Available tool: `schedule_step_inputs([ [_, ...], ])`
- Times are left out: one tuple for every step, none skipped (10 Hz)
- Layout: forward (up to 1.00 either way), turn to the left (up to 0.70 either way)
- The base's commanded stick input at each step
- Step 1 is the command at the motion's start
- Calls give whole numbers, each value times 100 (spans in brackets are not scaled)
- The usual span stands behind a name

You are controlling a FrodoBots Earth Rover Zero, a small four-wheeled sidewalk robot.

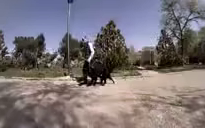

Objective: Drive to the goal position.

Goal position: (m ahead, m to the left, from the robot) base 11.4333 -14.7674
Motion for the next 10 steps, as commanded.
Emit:
schedule_step_inputs([
  [0,0],
  [0,0],
  [0,0],
  [0,0],
  [0,0],
  [0,0],
  [0,-23],
  [0,-52],
  [0,-70],
  [0,-70],
])
